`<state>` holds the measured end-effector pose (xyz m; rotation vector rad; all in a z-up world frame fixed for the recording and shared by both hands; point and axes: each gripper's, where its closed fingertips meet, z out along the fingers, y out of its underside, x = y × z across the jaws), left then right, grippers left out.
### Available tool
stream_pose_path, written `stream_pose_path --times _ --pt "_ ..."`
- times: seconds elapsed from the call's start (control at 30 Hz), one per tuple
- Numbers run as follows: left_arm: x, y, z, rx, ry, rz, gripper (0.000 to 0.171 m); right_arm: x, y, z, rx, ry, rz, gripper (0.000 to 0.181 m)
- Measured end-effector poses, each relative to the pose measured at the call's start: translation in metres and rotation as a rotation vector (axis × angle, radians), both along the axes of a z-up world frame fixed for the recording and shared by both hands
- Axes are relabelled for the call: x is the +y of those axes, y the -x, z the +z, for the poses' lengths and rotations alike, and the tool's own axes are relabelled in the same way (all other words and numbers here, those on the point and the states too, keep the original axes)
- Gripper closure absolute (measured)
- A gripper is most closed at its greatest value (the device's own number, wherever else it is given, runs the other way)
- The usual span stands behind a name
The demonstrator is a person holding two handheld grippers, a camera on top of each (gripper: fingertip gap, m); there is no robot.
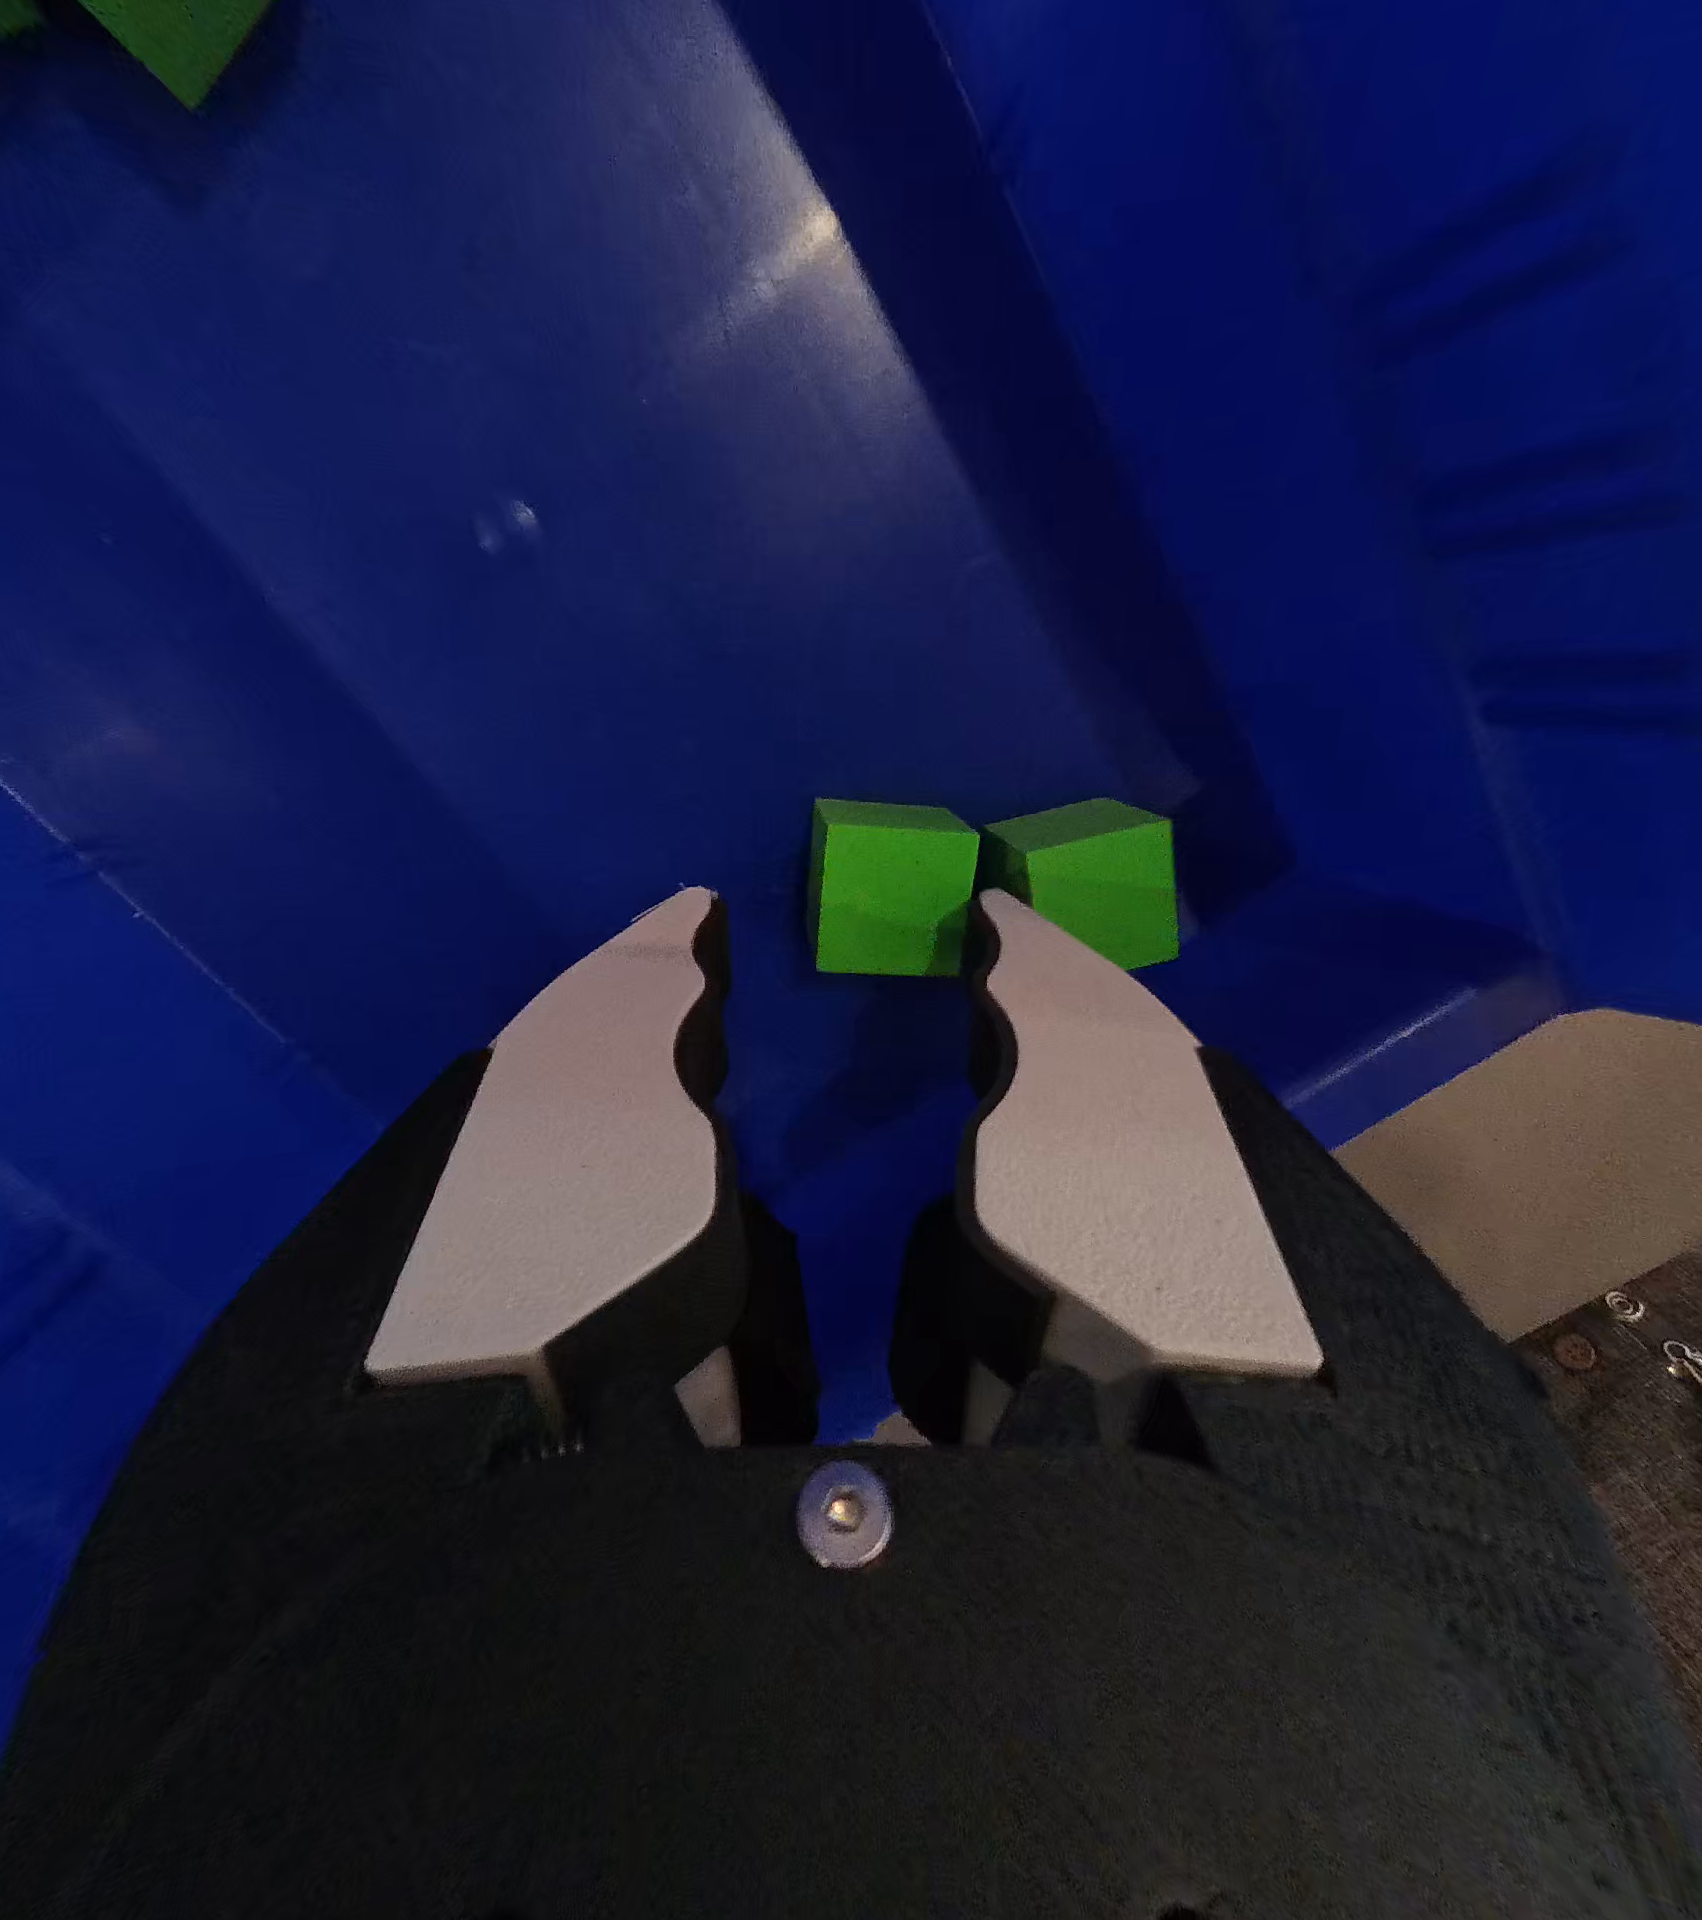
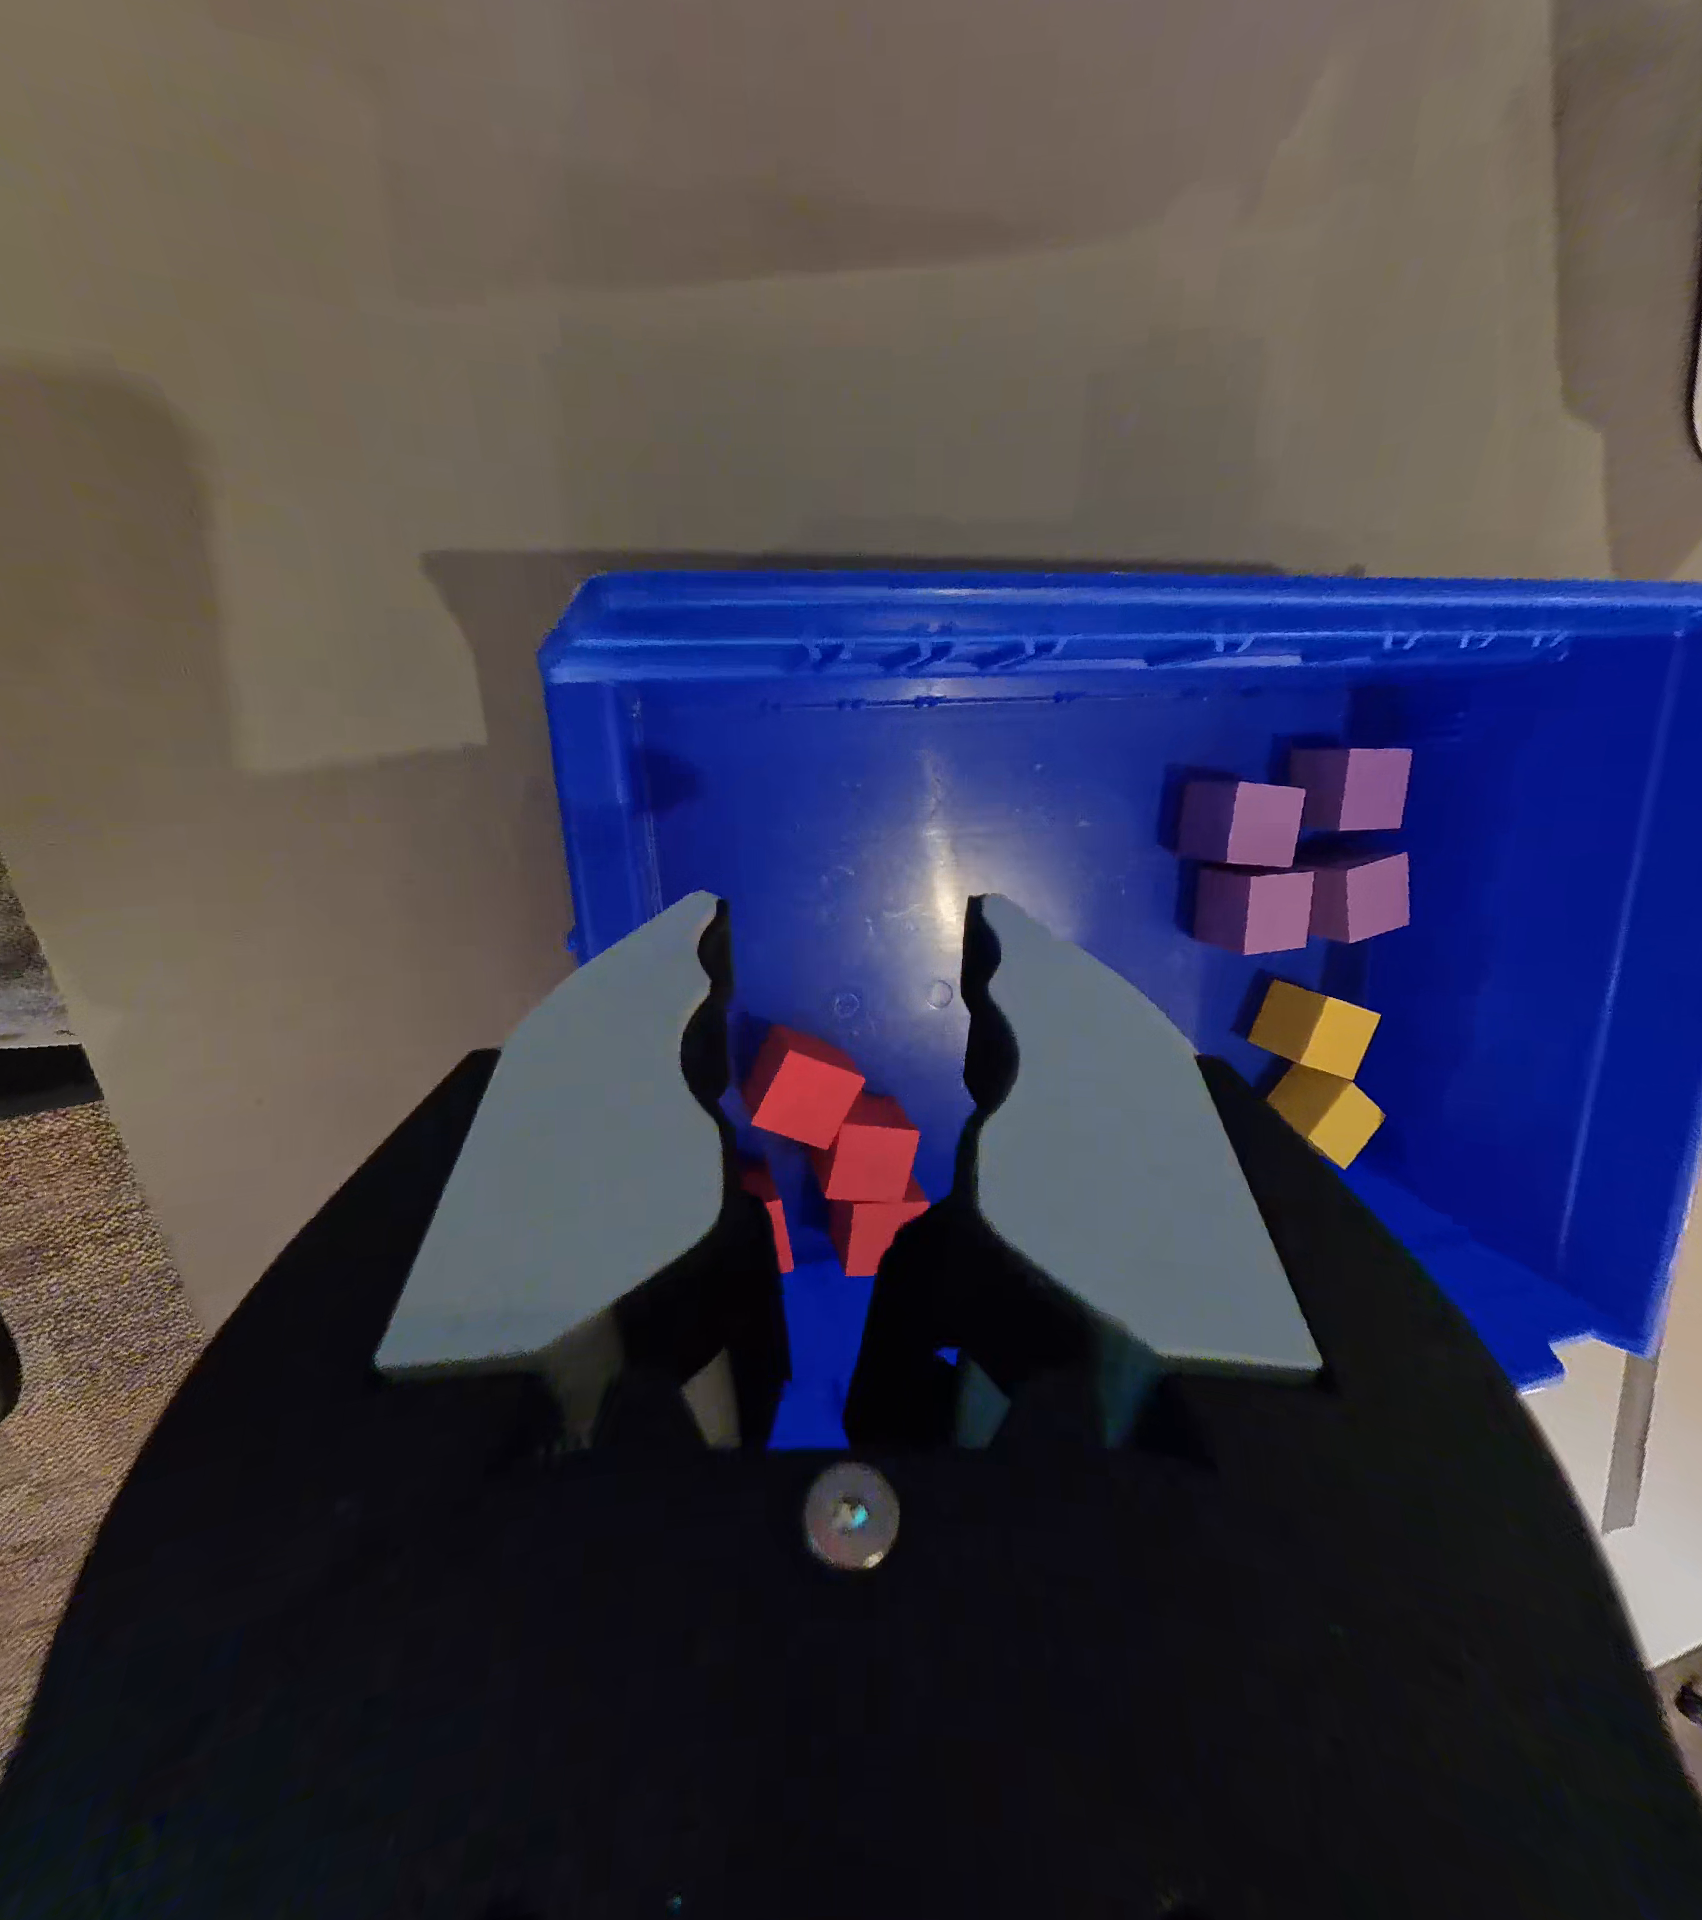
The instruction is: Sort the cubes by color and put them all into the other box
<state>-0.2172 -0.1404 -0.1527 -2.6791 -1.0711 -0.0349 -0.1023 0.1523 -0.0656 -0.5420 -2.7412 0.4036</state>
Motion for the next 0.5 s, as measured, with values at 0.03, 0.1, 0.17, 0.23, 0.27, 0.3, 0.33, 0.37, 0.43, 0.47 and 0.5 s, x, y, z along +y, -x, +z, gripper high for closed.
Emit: stream_pose_path --times 0.03,0.1,0.17,0.23,0.27,0.3,0.33,0.37,0.43,0.47,0.5 --pt "0.001 0.000 -0.002 -0.007 -0.001 -0.004 0.127 -0.001 0.000 0.001 0.006 0.001 0.002 0.138" --pt "0.005 -0.002 -0.004 -0.033 -0.024 -0.017 0.134 -0.004 -0.001 0.002 0.014 0.005 0.011 0.138" --pt "0.005 0.000 -0.003 -0.033 -0.025 -0.014 0.142 -0.008 -0.002 0.004 0.033 0.007 0.023 0.139" --pt "0.002 0.004 -0.001 -0.017 -0.021 -0.009 0.142 -0.012 -0.002 0.009 0.055 0.016 0.033 0.139" --pt "0.003 0.006 0.003 -0.004 -0.044 -0.002 0.142 -0.016 -0.001 0.012 0.078 0.030 0.043 0.139" --pt "0.003 0.009 0.010 0.012 -0.085 0.006 0.142 -0.023 0.000 0.016 0.105 0.058 0.056 0.139" --pt "0.007 0.011 0.019 0.017 -0.168 0.012 0.142 -0.033 0.002 0.022 0.142 0.100 0.075 0.139" --pt "0.016 0.009 0.034 -0.002 -0.308 0.014 0.143 -0.045 0.003 0.028 0.185 0.156 0.104 0.139" --pt "0.037 -0.002 0.078 -0.105 -0.691 0.002 0.143 -0.074 0.006 0.041 0.298 0.272 0.166 0.137" --pt "0.043 -0.011 0.105 -0.188 -0.891 -0.017 0.143 -0.089 0.008 0.047 0.360 0.327 0.198 0.137" --pt "0.044 -0.020 0.128 -0.271 -1.059 -0.040 0.144 -0.103 0.010 0.054 0.427 0.365 0.228 0.137"
